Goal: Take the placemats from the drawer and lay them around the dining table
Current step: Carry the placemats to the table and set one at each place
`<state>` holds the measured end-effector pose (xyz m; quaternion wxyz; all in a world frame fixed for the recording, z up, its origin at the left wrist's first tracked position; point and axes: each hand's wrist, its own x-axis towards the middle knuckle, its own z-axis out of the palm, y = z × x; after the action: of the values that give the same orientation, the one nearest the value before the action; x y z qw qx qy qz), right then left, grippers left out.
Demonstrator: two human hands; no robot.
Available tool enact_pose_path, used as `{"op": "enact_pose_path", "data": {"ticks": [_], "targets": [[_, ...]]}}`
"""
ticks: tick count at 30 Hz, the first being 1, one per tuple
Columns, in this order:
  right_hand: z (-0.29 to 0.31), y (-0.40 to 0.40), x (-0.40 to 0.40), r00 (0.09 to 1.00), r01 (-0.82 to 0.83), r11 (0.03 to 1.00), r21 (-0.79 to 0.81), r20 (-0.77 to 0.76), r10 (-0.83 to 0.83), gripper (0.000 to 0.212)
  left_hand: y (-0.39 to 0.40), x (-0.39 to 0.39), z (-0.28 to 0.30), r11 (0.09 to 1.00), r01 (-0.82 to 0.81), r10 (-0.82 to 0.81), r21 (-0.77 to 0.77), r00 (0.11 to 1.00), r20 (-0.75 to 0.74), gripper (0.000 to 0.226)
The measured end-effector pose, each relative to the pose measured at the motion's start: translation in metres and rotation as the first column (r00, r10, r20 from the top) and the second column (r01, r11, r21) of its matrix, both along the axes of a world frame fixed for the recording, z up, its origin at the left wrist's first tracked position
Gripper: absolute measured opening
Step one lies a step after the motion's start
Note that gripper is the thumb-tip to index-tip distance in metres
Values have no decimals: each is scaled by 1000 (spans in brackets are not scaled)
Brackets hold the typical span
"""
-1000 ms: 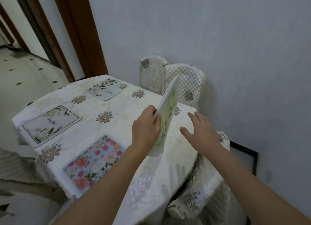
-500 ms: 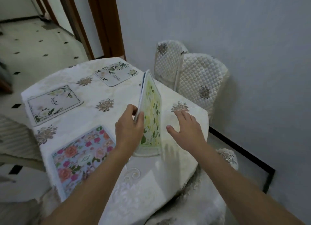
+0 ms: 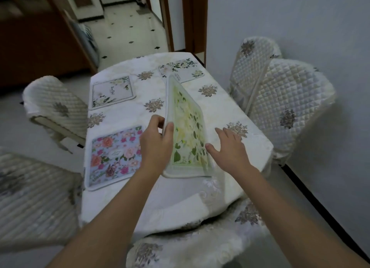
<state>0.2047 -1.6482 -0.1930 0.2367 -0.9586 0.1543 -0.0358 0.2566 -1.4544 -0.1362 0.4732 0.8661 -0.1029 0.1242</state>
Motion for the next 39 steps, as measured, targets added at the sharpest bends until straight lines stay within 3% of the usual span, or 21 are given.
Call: {"op": "enact_pose_path", "data": {"ticks": [13, 19, 25, 31, 39], "targets": [[20, 35, 15, 986, -165, 982, -98, 13, 167, 68, 46, -15, -12, 988, -109, 111, -114, 994, 9, 16], [12, 51, 47, 964, -266, 959, -97, -21, 265, 64, 62, -8, -25, 986, -163, 163, -43, 987, 4, 16], [-6, 40, 85, 918, -396, 915, -82, -59, 392, 63, 31, 12, -31, 967, -256, 256, -4, 966, 25, 16], [-18, -25, 139, 866, -498, 865, -60, -72, 494, 63, -40, 46, -27, 917, -391, 392, -75, 920, 2, 15], [-28, -86, 189, 809, -581, 813, 42, -77, 583, 57, -98, 63, -41, 788, -574, 536, -222, 817, -211, 13]]}}
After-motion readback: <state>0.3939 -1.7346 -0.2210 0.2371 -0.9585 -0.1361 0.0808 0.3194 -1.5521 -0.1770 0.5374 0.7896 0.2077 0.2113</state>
